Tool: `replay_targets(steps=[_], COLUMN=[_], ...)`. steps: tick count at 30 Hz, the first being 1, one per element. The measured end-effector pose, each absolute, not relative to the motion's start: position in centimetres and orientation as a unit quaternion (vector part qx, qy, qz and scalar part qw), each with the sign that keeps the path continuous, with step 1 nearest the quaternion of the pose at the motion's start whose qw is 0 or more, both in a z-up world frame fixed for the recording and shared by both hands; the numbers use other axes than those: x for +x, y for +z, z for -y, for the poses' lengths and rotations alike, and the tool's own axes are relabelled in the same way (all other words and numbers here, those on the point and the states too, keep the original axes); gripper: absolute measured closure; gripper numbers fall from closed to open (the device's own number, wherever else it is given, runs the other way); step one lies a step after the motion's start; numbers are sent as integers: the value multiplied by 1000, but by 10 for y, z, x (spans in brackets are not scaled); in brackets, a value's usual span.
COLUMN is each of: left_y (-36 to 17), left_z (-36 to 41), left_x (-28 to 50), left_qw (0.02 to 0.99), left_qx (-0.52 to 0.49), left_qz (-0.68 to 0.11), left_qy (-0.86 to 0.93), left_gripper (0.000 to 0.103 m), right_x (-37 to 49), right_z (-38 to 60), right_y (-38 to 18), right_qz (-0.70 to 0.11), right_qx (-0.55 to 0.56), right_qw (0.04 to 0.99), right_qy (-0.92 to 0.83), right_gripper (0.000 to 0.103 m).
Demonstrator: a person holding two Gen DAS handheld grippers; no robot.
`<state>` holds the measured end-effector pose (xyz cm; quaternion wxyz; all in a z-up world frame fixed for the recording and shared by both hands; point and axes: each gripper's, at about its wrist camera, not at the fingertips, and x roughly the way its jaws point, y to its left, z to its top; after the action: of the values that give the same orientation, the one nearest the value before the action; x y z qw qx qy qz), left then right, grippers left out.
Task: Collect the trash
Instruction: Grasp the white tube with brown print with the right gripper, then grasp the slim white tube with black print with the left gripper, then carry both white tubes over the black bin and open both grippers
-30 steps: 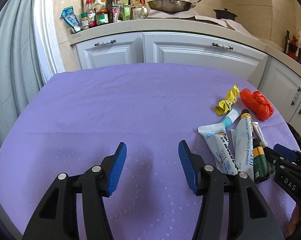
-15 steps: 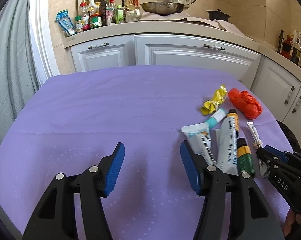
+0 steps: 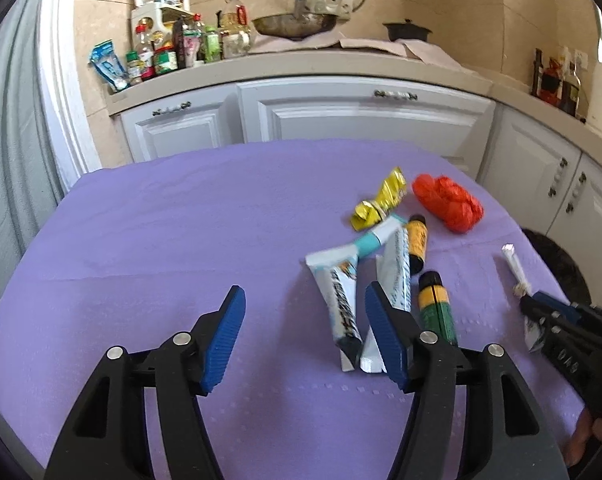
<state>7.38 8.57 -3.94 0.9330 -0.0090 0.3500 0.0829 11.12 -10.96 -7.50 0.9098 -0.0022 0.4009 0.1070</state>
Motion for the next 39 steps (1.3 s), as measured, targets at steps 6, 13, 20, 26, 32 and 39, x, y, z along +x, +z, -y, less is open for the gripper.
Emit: replay_targets(steps=[6, 13, 20, 26, 32, 39], left_y=[-54, -62, -56, -51, -42, -25], left_z=[-82, -84, -85, -87, -88, -68], left_x=[80, 84, 76, 73, 68, 63], left_qw=[927, 922, 929, 932, 936, 946], left_qx=[-9, -21, -23, -24, -27, -19], left_qz=[-366, -381, -366, -357, -345, -322], left_qy=[79, 66, 55, 56, 58, 37], left_gripper=[44, 82, 95, 96, 96, 96], right_x=[109, 110, 110, 108, 104, 99], right_z=[119, 120, 119, 120, 127, 148], right_y=[-75, -76, -76, -76, -71, -63], right_qz=[-399, -399, -398, -395, -388, -375], right_qx=[3, 5, 6, 7, 10, 12], right_qw=[912, 911, 912, 913, 917, 925], right_qy=[100, 99, 99, 98, 92, 68], right_gripper=[86, 86, 86, 86, 86, 86])
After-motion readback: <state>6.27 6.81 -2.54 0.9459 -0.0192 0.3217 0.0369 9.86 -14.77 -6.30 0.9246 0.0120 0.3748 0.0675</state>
